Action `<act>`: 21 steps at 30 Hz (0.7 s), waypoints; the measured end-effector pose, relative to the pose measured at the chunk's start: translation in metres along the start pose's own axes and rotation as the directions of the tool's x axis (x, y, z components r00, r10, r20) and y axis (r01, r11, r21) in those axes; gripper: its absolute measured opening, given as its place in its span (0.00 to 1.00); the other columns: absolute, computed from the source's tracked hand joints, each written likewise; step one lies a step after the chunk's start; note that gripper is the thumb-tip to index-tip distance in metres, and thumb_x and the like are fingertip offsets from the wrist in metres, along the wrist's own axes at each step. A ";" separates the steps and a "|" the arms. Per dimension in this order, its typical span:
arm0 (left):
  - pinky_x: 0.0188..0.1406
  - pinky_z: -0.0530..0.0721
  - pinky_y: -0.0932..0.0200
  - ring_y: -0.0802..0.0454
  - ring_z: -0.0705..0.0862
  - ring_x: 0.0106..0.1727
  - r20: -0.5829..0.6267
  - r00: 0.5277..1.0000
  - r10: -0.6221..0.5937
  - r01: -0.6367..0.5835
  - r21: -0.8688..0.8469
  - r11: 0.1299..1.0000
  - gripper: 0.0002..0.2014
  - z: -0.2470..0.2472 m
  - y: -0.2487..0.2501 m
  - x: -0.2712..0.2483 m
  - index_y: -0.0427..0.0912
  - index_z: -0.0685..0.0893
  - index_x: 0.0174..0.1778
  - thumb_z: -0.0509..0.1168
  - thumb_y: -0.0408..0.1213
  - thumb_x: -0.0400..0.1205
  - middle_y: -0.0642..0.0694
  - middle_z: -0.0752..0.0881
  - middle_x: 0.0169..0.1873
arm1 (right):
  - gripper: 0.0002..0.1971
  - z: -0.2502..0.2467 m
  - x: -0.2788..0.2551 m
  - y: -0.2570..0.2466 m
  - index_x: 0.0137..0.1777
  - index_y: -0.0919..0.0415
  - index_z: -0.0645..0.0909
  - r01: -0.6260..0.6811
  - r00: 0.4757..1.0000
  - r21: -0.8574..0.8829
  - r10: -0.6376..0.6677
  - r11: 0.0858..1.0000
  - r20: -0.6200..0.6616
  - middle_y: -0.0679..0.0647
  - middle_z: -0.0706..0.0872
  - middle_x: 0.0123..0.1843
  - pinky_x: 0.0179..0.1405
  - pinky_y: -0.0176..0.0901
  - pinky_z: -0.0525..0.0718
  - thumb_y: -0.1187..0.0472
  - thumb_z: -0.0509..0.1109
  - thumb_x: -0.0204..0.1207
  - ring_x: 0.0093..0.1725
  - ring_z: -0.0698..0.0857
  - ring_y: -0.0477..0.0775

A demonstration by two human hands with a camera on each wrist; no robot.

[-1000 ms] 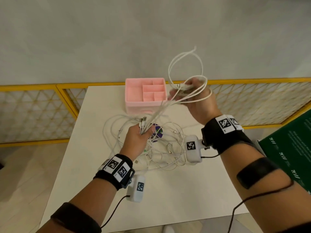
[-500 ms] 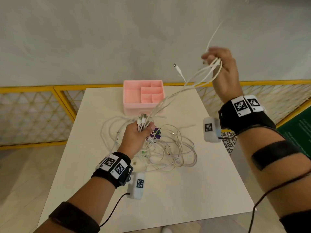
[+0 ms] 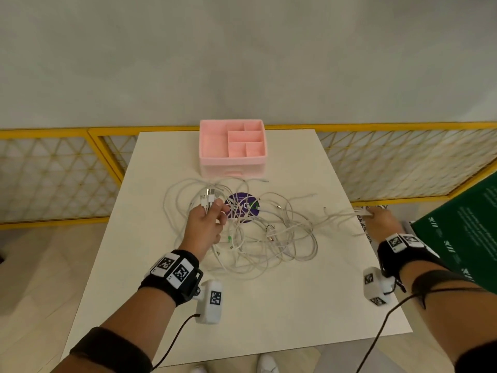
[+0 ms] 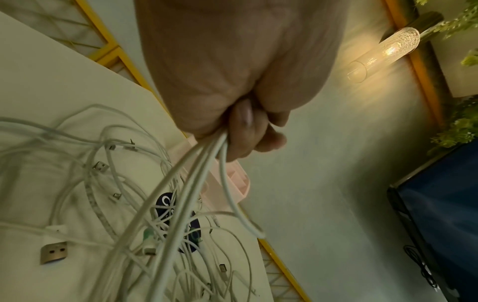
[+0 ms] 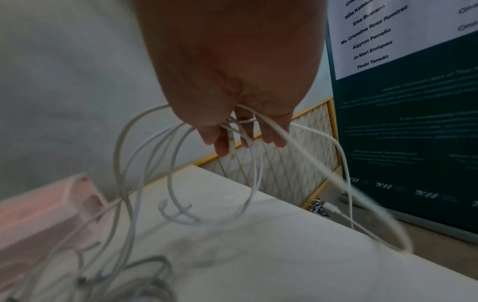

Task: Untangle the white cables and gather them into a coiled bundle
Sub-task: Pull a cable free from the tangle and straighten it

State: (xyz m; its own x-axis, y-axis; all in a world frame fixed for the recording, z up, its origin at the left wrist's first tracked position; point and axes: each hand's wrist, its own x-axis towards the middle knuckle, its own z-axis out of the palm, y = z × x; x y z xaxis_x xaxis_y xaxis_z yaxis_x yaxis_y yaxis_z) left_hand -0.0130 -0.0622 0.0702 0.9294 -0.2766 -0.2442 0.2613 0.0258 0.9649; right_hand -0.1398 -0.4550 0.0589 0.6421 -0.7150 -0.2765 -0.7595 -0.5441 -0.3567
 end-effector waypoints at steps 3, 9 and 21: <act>0.22 0.56 0.64 0.57 0.61 0.19 -0.009 1.000 -0.029 0.029 -0.043 0.999 0.19 0.005 0.001 -0.001 0.41 0.79 0.38 0.59 0.49 0.90 0.51 0.68 0.22 | 0.29 0.015 -0.004 -0.005 0.77 0.59 0.74 0.020 0.982 -0.187 0.016 0.982 0.188 0.64 0.76 0.77 0.67 0.51 0.77 0.56 0.76 0.77 0.71 0.79 0.65; 0.18 0.55 0.67 0.57 0.57 0.18 -0.022 0.997 -0.071 0.066 -0.170 0.983 0.20 0.018 0.008 0.002 0.45 0.72 0.33 0.59 0.51 0.90 0.52 0.63 0.21 | 0.47 0.031 -0.048 -0.113 0.83 0.49 0.65 0.394 0.876 -0.130 -0.329 0.910 0.352 0.53 0.66 0.84 0.79 0.58 0.70 0.35 0.79 0.66 0.81 0.70 0.58; 0.15 0.55 0.65 0.59 0.56 0.18 -0.077 0.997 -0.003 -0.041 -0.564 0.825 0.21 -0.020 0.059 0.004 0.46 0.72 0.34 0.54 0.52 0.91 0.54 0.63 0.19 | 0.22 0.104 -0.144 -0.197 0.28 0.53 0.74 0.688 0.523 0.405 -0.798 0.602 0.298 0.48 0.81 0.24 0.36 0.47 0.81 0.47 0.68 0.84 0.24 0.80 0.47</act>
State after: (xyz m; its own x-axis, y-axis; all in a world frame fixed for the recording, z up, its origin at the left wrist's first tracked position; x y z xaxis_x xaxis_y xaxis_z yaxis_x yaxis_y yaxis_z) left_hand 0.0113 -0.0429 0.1247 0.9459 -0.2018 -0.2540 0.3244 0.5747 0.7514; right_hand -0.0720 -0.1992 0.0757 0.9735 0.1911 -0.1257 0.0271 -0.6422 -0.7661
